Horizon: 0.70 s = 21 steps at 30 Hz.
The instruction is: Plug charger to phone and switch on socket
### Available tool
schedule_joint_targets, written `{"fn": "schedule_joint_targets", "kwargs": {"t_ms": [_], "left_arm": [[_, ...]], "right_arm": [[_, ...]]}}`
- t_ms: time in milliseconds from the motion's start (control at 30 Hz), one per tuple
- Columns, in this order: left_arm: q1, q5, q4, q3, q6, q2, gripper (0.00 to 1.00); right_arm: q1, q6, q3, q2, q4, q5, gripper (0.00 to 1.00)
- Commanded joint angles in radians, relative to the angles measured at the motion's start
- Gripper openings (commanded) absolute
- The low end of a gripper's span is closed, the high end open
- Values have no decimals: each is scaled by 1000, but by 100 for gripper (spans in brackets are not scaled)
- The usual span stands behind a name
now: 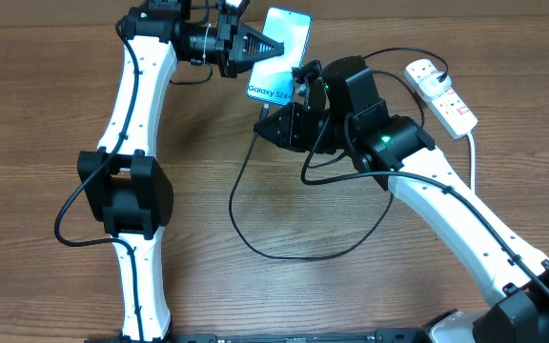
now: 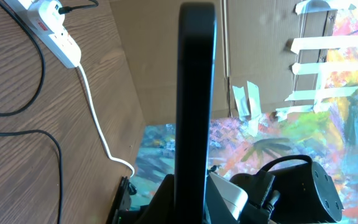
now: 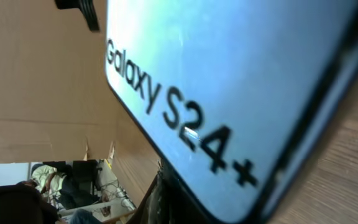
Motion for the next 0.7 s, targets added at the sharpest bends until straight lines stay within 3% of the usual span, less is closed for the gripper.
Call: {"fn": "schedule_joint_targets", "kwargs": {"t_ms": [0,667], "left_arm": [[1,62,9,28,-2,-53,4],[2,63,36,28,-3,-53,4]], "right_arm": [[2,2,22,4,12,-40,4],[-45,1,22,4,1,-87,4]]}}
